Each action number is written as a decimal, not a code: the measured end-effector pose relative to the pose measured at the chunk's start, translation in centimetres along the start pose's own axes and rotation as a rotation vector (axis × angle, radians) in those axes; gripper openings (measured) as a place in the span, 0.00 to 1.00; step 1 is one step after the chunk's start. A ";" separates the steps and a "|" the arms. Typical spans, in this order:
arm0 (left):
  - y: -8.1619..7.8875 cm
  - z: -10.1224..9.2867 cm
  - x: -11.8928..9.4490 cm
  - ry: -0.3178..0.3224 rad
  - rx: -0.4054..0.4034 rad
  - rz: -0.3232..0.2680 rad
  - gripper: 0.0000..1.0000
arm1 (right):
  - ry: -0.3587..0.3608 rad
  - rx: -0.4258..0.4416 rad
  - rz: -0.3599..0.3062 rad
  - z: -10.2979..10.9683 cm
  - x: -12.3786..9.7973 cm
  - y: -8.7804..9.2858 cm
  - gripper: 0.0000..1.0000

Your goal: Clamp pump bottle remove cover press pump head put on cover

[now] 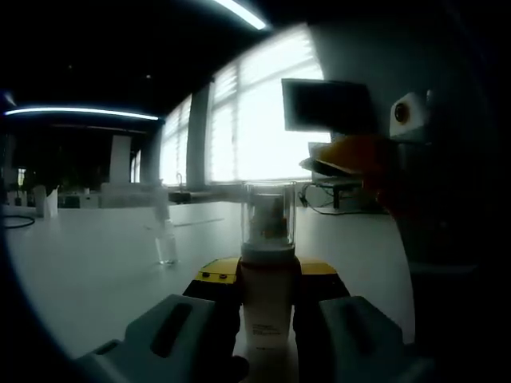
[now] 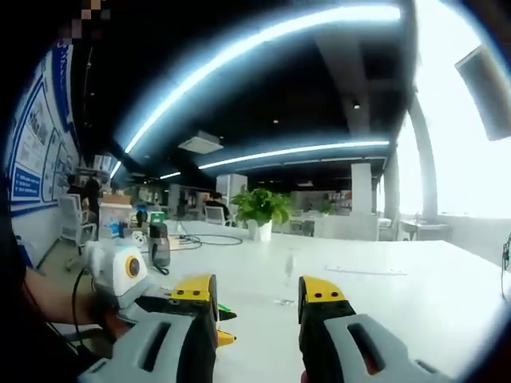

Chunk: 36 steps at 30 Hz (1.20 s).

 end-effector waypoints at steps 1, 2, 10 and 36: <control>0.0 0.0 0.0 0.000 0.000 0.000 0.15 | 0.004 0.000 0.000 -0.2 0.0 0.0 0.35; -0.1 -0.1 0.0 -0.001 -0.001 0.000 0.15 | 0.013 -0.004 -0.001 -0.6 -0.1 0.1 0.35; 0.0 0.1 0.0 -0.003 -0.007 0.001 0.15 | 0.085 -0.003 0.001 -4.3 -0.8 2.1 0.35; 0.1 0.3 0.0 -0.007 -0.015 0.003 0.15 | 0.136 0.000 -0.001 -9.1 -2.5 7.1 0.32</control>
Point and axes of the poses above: the point that each gripper's makers call its tool centre point, and the gripper's own axes: x roughly forward along the fingers, z roughly to its left, y roughly out of its underside, the point moved 2 cm from there along -x, roughly backward along the fingers
